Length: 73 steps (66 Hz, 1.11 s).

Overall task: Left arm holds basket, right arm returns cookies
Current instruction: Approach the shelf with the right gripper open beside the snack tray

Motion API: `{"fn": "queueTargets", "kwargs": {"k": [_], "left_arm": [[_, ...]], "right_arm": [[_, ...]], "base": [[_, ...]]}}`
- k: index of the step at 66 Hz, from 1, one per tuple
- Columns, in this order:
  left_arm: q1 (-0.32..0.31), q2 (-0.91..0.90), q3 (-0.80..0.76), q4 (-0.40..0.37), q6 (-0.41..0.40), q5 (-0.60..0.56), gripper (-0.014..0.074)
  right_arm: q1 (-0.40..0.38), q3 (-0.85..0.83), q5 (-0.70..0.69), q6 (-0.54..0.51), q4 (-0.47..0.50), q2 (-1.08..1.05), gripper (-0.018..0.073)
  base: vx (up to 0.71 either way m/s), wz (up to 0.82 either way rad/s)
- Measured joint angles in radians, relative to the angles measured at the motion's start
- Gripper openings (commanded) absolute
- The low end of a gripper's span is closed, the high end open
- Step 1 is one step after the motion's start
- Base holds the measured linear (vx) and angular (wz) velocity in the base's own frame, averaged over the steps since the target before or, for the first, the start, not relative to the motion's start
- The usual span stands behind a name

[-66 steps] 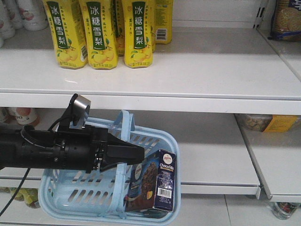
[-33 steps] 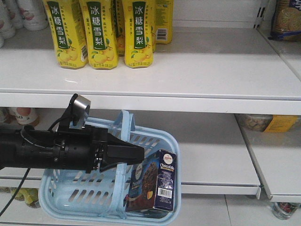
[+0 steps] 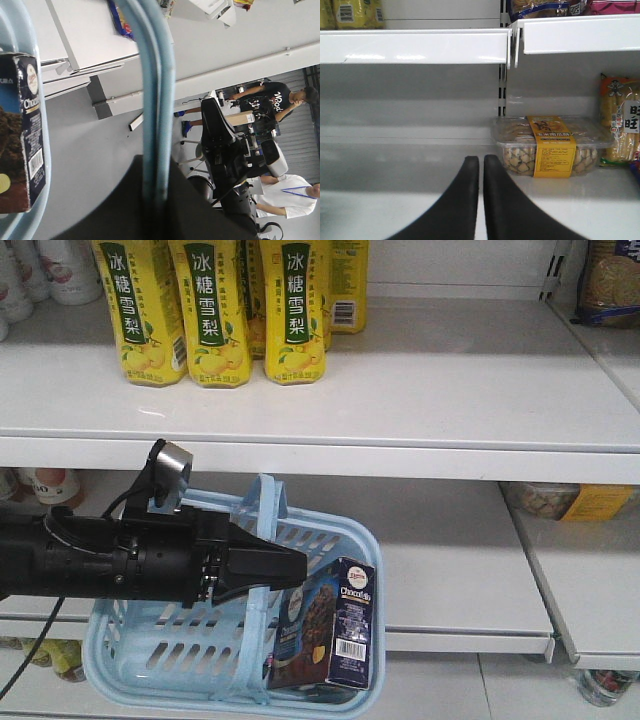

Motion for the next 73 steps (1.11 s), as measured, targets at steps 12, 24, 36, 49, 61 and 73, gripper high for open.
{"fn": "queueTargets", "kwargs": {"k": [12,24,36,49,61,73], "left_arm": [[0.0,0.0,0.0,0.0,0.0,0.0,-0.0003],[0.0,0.0,0.0,0.0,0.0,0.0,-0.0003],[0.0,0.0,0.0,0.0,0.0,0.0,-0.0003],[0.0,0.0,0.0,0.0,0.0,0.0,-0.0003],[0.0,0.0,0.0,0.0,0.0,0.0,-0.0003],[0.0,0.0,0.0,0.0,0.0,0.0,-0.0003]], "right_arm": [[0.0,0.0,-0.047,0.001,0.0,0.0,-0.0011],[0.0,0.0,-0.068,0.004,0.036,0.0,-0.0011],[0.0,-0.038,-0.053,0.002,0.097,0.01,-0.0011],[0.0,-0.21,-0.03,0.001,0.09,0.178,-0.0011],[0.0,-0.298,-0.02,0.001,0.09,0.364,-0.0011],[0.0,-0.299,-0.049,0.003,0.083,0.478,-0.0009]], "base": [[0.0,0.0],[0.0,0.0],[0.0,0.0],[0.0,0.0],[0.0,0.0],[0.0,0.0]]}}
